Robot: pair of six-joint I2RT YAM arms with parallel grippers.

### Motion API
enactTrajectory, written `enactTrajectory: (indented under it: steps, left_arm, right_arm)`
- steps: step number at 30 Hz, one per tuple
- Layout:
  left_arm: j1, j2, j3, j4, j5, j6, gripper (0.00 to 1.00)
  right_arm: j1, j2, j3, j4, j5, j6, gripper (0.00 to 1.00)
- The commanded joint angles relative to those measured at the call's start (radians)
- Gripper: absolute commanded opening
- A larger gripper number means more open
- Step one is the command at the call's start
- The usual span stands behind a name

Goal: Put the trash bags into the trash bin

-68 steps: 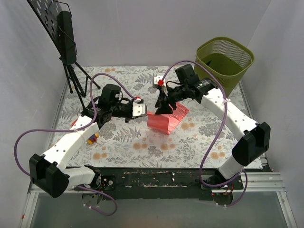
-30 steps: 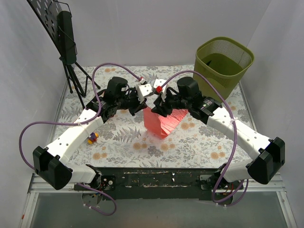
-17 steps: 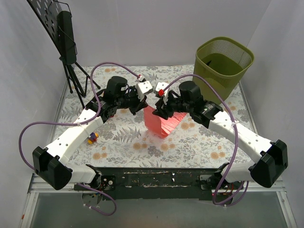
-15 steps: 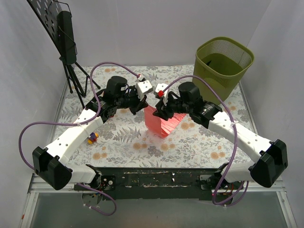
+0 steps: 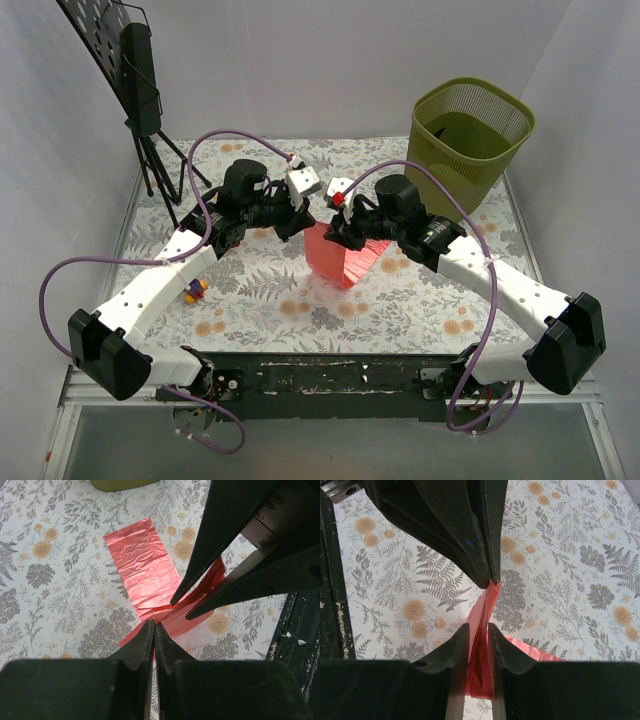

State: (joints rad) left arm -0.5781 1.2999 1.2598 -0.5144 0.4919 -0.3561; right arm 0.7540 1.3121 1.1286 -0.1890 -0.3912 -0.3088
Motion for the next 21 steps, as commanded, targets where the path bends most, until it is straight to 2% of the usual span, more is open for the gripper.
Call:
enactTrajectory:
  steps: [1, 8, 10, 11, 12, 14, 15, 16, 19, 21]
  left_arm:
    - [0.000, -0.039, 0.024, 0.010, 0.028, 0.005, 0.00]
    - [0.000, -0.047, 0.012, 0.008, 0.042, 0.011, 0.00]
    - [0.000, -0.048, 0.009, 0.011, 0.043, 0.008, 0.00]
    - [0.000, -0.050, 0.003, 0.013, 0.043, 0.008, 0.00]
    - [0.000, -0.053, -0.003, 0.017, 0.043, 0.006, 0.00]
    - [0.000, -0.059, -0.017, 0.030, 0.043, 0.006, 0.24]
    - [0.000, -0.065, -0.026, 0.037, 0.043, 0.012, 0.31]
    - [0.000, -0.070, -0.043, 0.043, 0.046, 0.023, 0.32]
    - [0.000, -0.083, -0.080, 0.074, 0.057, 0.045, 0.33]
    - [0.000, -0.085, -0.089, 0.085, 0.079, 0.051, 0.23]
  right_arm:
    - [0.001, -0.001, 0.040, 0.057, 0.005, 0.010, 0.26]
    - [0.001, -0.005, 0.033, 0.065, 0.021, 0.014, 0.27]
    - [0.001, -0.005, 0.034, 0.068, 0.014, 0.013, 0.09]
    - [-0.001, -0.007, 0.037, 0.068, 0.006, 0.010, 0.03]
    - [-0.004, -0.010, 0.040, 0.068, -0.009, 0.007, 0.01]
    - [-0.013, -0.016, 0.049, 0.060, -0.040, -0.001, 0.01]
    - [-0.016, -0.019, 0.057, 0.054, -0.055, -0.006, 0.01]
    - [-0.019, -0.020, 0.065, 0.040, -0.066, -0.010, 0.01]
    - [-0.025, -0.025, 0.077, 0.013, -0.098, -0.029, 0.01]
    - [-0.025, -0.027, 0.077, 0.005, -0.101, -0.024, 0.01]
